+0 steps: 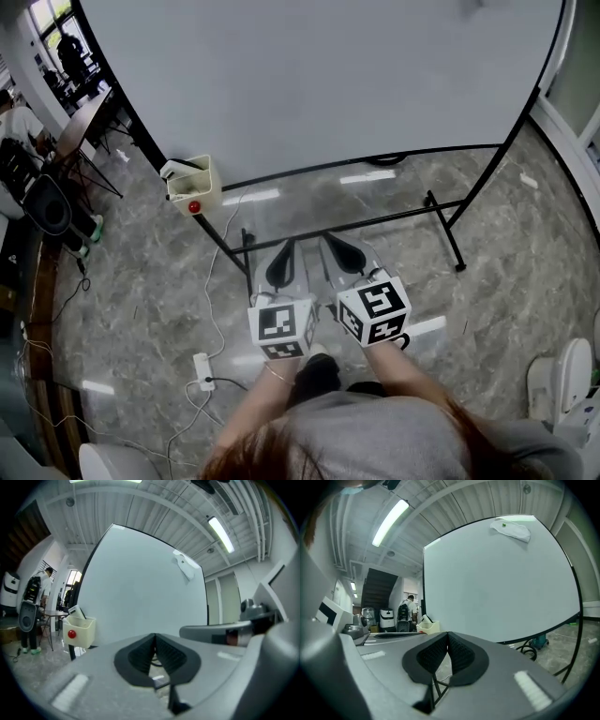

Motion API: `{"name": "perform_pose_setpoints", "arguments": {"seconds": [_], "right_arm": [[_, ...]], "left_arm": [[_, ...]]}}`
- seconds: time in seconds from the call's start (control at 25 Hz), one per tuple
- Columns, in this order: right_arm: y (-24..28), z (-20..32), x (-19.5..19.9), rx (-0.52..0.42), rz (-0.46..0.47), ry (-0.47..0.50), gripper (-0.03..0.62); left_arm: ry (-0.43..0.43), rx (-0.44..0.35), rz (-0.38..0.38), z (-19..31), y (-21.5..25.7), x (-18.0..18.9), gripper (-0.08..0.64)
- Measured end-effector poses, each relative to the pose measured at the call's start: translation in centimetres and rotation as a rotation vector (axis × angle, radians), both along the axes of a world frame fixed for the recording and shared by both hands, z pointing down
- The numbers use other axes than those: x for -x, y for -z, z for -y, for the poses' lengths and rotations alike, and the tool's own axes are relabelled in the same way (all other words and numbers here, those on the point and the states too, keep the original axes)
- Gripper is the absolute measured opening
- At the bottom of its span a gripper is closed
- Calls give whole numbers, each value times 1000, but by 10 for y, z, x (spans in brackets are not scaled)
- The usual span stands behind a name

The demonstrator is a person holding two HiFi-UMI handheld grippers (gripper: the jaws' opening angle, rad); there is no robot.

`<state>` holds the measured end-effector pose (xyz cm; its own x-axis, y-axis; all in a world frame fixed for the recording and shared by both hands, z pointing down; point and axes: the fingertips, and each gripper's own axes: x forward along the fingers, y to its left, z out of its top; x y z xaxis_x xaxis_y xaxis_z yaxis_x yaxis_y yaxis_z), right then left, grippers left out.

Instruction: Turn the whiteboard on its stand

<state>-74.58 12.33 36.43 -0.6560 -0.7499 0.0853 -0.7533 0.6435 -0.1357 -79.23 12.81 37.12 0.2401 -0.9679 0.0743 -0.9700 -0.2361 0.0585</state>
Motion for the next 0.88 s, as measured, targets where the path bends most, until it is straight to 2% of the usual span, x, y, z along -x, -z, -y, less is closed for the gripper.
{"name": "perform_pose_setpoints", "arguments": {"seconds": [0.24,0.52,0.68,0.88], "right_arm": [[4,42,10,7,23,0,4],[-1,75,-14,23,13,-17,5],[2,96,-53,5,36,-33,5],[-1,117,-129,-21,40,6,5]], "left_arm": [[-30,5,16,45,3,-1,-9],[-55,46,-13,78,-12,-23,-9],[-77,32,-29,99,-7,-64,-9],[-80,-2,-9,122,-9,-147,-9]]}}
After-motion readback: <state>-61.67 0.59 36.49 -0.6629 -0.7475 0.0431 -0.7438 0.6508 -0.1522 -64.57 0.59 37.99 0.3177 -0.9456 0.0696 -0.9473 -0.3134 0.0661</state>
